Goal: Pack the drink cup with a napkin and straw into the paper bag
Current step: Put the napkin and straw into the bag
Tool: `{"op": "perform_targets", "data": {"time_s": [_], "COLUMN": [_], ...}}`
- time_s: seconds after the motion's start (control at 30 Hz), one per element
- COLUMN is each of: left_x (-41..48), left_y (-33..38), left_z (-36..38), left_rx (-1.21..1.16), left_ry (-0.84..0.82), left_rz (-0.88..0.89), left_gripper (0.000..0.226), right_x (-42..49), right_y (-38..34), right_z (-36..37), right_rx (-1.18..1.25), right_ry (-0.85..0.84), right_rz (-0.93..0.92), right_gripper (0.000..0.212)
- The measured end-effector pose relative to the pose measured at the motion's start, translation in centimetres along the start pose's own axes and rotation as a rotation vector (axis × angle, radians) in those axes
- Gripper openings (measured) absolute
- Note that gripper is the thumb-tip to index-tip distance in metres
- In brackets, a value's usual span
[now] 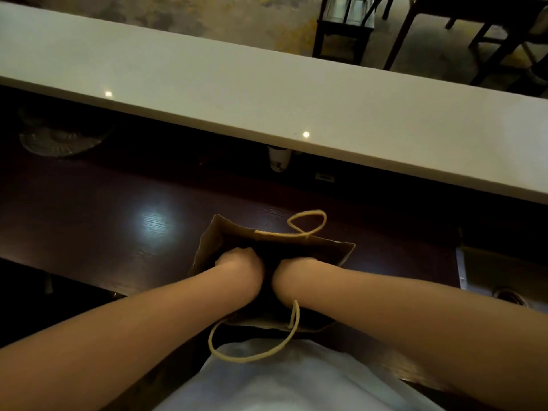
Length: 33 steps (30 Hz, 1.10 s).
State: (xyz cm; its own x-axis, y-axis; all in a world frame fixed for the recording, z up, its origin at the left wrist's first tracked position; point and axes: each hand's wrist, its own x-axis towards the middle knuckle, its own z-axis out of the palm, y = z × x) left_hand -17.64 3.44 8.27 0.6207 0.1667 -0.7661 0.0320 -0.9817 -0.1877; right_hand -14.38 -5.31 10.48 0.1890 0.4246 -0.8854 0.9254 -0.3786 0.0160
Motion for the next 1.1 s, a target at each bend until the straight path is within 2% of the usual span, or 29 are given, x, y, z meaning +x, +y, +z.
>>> {"op": "perform_targets", "data": {"time_s": [0.13,0.2,0.37,0.43,0.5,0.57,0.6,0.67,0.77,0.83,0.93,1.03,1.1], "left_x": [0.5,0.0,-1.3,-2.6,-4.6,-7.2,-8.5,-10.8,-11.9,-11.4,-9.8,-8.3,-7.8], "left_y": [0.0,-0.1,-1.1,-1.9,-3.3,-5.7,-7.0,-9.5,-12.2,-13.1,-13.5,-12.8,-12.0], "left_z": [0.3,-0.3,-1.4,-2.2,-3.0,-3.5,-3.7,-3.5,-2.0,-0.4,2.4,4.3,4.8], "left_rx": [0.067,0.078,-0.037,-0.079,-0.167,-0.273,-0.341,-0.59,-0.974,-1.147,-1.261,-1.292,-1.295], "left_ry": [-0.024,-0.083,-0.135,-0.105,-0.009,0.107,0.169,0.328,0.593,0.695,0.754,0.703,0.633], "left_rz": [0.104,0.179,0.247,0.254,0.265,0.3,0.315,0.351,0.386,0.368,0.329,0.302,0.332], "left_gripper": [0.035,0.037,0.04,0.044,0.038,0.028,0.027,0.032,0.04,0.043,0.05,0.062,0.076], "right_x": [-1.5,-2.1,-1.9,-3.0,-4.6,-6.4,-7.2,-9.4,-12.9,-15.1,-16.4,-15.6,-14.7], "right_y": [-0.1,-0.2,-0.1,-0.1,0.3,0.6,0.9,1.6,2.9,3.7,4.7,5.1,5.1], "right_z": [1.0,1.2,2.0,1.4,0.7,0.3,0.3,0.7,1.8,2.9,5.8,8.7,10.2], "right_rx": [-0.01,-0.026,0.023,0.04,0.041,0.103,0.164,0.312,0.564,0.786,0.999,1.004,1.021], "right_ry": [-0.111,-0.088,-0.184,-0.142,-0.103,0.042,0.165,0.4,0.663,0.853,1.069,1.082,1.061], "right_rz": [-0.115,-0.142,-0.112,-0.112,-0.091,-0.063,-0.061,-0.085,-0.117,-0.119,-0.003,0.179,0.235], "right_gripper": [0.026,0.023,0.038,0.042,0.039,0.028,0.021,0.013,0.021,0.027,0.021,0.027,0.034]}}
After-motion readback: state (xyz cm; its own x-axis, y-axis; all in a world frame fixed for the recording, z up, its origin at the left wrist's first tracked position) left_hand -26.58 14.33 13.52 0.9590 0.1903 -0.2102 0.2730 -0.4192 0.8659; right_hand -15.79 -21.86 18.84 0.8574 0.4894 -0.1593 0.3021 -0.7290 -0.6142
